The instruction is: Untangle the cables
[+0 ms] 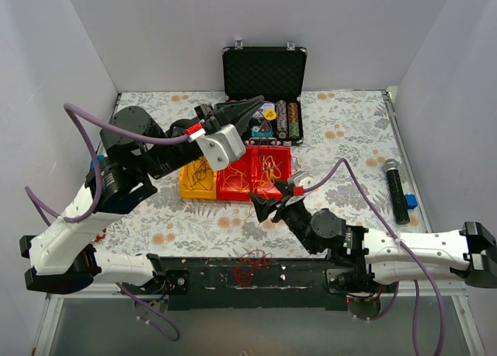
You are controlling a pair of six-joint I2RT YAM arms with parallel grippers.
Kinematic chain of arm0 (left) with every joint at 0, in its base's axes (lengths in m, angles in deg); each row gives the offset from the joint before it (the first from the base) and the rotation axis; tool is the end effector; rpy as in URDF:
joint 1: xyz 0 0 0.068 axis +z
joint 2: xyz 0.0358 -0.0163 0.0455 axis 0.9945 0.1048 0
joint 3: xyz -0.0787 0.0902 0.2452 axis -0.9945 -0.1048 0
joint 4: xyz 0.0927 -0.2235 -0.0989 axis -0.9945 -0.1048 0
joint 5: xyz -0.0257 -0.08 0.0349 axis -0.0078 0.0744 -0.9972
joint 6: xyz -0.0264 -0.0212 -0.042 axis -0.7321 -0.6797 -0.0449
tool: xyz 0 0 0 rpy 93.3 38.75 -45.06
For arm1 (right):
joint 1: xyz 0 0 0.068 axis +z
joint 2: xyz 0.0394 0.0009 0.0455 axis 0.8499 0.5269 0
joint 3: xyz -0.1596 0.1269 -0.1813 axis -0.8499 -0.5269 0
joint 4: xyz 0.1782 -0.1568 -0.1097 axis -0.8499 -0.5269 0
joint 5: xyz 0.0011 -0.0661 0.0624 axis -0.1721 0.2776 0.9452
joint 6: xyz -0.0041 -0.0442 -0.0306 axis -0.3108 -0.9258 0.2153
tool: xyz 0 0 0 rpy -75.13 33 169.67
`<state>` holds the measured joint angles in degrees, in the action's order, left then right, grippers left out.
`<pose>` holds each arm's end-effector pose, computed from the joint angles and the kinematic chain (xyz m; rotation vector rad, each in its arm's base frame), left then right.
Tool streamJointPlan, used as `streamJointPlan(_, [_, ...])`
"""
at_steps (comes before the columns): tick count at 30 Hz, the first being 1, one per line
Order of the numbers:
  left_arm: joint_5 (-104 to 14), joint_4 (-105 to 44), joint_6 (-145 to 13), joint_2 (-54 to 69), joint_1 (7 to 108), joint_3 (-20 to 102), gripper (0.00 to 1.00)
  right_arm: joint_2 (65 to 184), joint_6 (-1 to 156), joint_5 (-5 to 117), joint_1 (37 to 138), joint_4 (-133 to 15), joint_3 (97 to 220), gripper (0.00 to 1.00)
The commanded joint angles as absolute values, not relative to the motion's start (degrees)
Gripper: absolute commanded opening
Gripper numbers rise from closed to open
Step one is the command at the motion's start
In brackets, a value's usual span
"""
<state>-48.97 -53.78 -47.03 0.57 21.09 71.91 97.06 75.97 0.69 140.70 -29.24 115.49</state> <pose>0.0883 -0.1784 0.5730 0.8537 1.0992 -0.8590 0.0537 0.2054 0.3080 -0.2965 1.4786 0.6433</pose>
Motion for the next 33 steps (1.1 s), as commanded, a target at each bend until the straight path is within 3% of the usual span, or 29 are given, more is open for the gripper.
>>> streamJointPlan(1, [-48.1,-55.2,-47.7,-0.1,20.8,73.7,0.0,95.7,72.9,-3.1,140.5,-22.9,116.8,0.79])
streamJointPlan(5, [-48.0,-55.2,-47.9,0.1,20.8,74.2,0.0,97.3,71.1,-4.0,140.2,-22.0,118.1,0.79])
streamJointPlan(8, [-47.9,-55.3,-48.3,0.2,20.8,74.5,0.0,98.8,71.5,-3.4,139.3,-22.3,118.8,0.71])
streamJointPlan(19, [-49.5,-51.8,-46.6,1.7,20.8,79.0,0.0,100.7,87.6,1.0,138.6,-32.9,113.6,0.03])
streamJointPlan(28, [-52.3,-40.5,-40.9,1.9,20.8,78.9,0.0,98.4,101.9,6.2,138.8,-40.8,103.8,0.01])
streamJointPlan(33, [-59.1,-25.5,-33.8,1.6,20.8,74.2,0.0,97.9,108.5,7.7,139.6,-43.7,99.7,0.01])
